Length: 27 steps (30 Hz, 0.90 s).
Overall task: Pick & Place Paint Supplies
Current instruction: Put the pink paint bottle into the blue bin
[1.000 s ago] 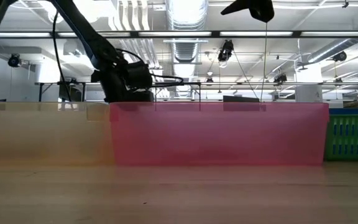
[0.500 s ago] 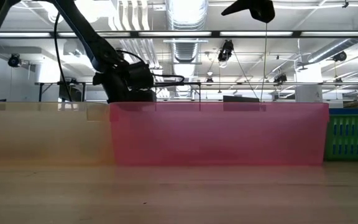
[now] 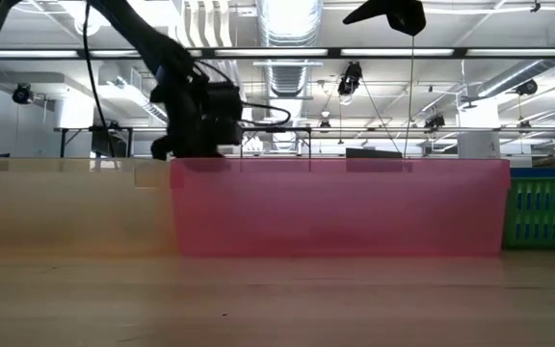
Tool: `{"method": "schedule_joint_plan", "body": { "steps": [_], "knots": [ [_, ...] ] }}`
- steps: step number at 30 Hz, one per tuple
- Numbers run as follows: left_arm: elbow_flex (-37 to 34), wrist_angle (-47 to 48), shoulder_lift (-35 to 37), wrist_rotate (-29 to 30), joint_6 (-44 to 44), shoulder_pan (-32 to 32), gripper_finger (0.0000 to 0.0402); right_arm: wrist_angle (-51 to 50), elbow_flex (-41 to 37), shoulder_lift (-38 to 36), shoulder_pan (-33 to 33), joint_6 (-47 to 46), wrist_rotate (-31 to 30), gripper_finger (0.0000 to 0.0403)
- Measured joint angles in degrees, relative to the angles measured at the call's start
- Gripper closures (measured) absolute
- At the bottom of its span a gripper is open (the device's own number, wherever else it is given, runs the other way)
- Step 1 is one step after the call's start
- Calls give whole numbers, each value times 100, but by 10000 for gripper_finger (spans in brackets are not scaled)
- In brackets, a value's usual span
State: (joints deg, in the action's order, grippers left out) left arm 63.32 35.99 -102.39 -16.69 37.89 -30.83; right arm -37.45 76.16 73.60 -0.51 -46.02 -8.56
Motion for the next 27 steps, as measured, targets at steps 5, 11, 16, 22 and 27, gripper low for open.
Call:
{"method": "schedule_joint_plan", "body": {
  "steps": [5, 11, 16, 22, 27],
  "knots": [
    [966, 1850, 50, 751, 363, 14, 281, 46, -20, 0, 0, 124, -14, 216],
    [1592, 3073, 81, 1747, 209, 28, 281, 67, -22, 0, 0, 311, -53, 216],
    [1535, 3857, 44, 2208, -183, 45, 281, 102, -26, 0, 0, 587, -59, 216],
    [1266, 4906, 44, 2819, -850, 46, 281, 101, -26, 0, 2, 772, -57, 216],
    [1209, 5398, 44, 3035, -1438, 46, 281, 150, -30, 0, 4, 1050, -53, 216]
  ]
}}
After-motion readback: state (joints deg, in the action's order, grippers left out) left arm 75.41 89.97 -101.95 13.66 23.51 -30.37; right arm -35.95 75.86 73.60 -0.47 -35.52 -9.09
